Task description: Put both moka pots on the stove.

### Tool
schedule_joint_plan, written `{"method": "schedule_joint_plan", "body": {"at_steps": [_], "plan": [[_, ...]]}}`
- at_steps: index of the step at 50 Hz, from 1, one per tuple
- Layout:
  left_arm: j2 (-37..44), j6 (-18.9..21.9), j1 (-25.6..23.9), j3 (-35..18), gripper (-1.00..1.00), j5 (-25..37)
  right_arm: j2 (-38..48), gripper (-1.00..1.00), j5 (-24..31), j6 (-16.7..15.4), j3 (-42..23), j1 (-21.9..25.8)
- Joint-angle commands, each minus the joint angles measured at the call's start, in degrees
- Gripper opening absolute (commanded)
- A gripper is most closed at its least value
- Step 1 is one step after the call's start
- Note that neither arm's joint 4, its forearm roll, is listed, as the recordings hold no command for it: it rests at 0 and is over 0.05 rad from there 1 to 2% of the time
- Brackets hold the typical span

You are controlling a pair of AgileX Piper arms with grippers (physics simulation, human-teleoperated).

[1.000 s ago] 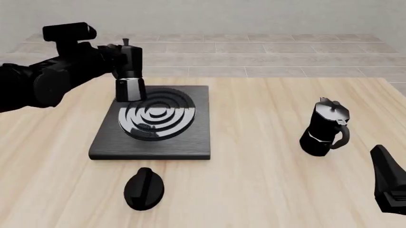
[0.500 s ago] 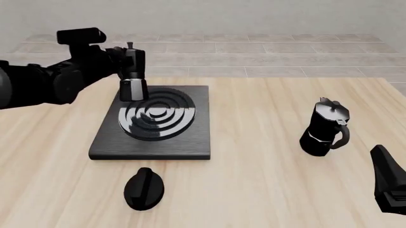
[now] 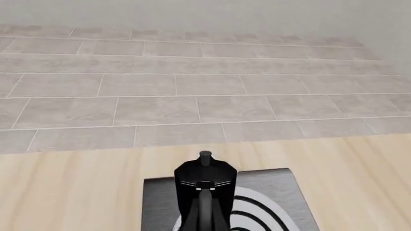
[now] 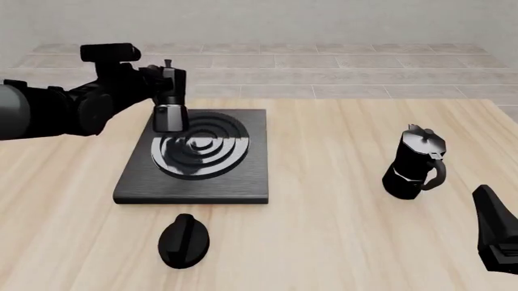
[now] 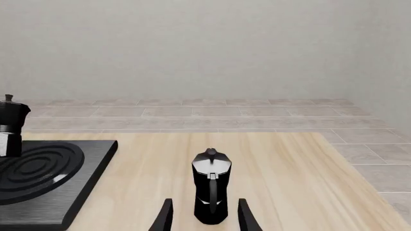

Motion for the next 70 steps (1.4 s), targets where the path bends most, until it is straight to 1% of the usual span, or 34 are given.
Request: {"method": "schedule_joint_plan", "body": {"at_steps": [1,8,10,26,32,35,41,42,44,54,58,63,70], "plan": [[0.21,1.01,-0.51,-0.62,-1.00,-0.51,0.00,1.00,0.00,0.00,0.00,0.00],[0.36,1.83,-0.68,0.01,-1.00,0.14,0.01,1.00,0.00,0.02,0.00,0.00],[-0.03,2.13,-0.89,0.98,-1.00,-0.01,0.00,1.00,0.00,-0.02,0.00,0.00],[-3.23,1.94,-1.15,4.70,-1.00,1.96,-0.02,1.00,0.00,0.00,0.00,0.00],[-4.33,0.89,-1.68,6.22,-1.00,3.02,0.01,1.00,0.00,0.00,0.00,0.00],[-5.49,-0.82,-1.87,7.02,-1.00,4.25,0.00,1.00,0.00,0.01,0.00,-0.01],[-6.67,-0.70,-2.26,8.98,-1.00,5.82,0.00,1.00,0.00,0.00,0.00,0.01],[-6.86,-1.57,-2.60,9.59,-1.00,6.45,-0.01,1.00,0.00,0.00,0.00,0.00],[-6.92,-1.67,-2.92,10.23,-1.00,6.83,0.00,1.00,0.00,0.00,0.00,0.00],[-9.06,-2.14,-4.30,15.15,-1.00,5.54,0.00,1.00,0.00,-0.01,0.00,0.00],[-9.54,-2.17,-4.32,16.23,-1.00,5.23,-0.01,1.00,0.00,0.00,0.00,0.00],[-10.03,-2.30,-4.59,18.64,-1.00,3.70,0.00,1.00,0.00,0.00,0.00,0.01],[-10.96,-2.49,-4.53,19.93,-1.00,3.85,0.00,1.00,0.00,-0.01,0.00,0.00]]}}
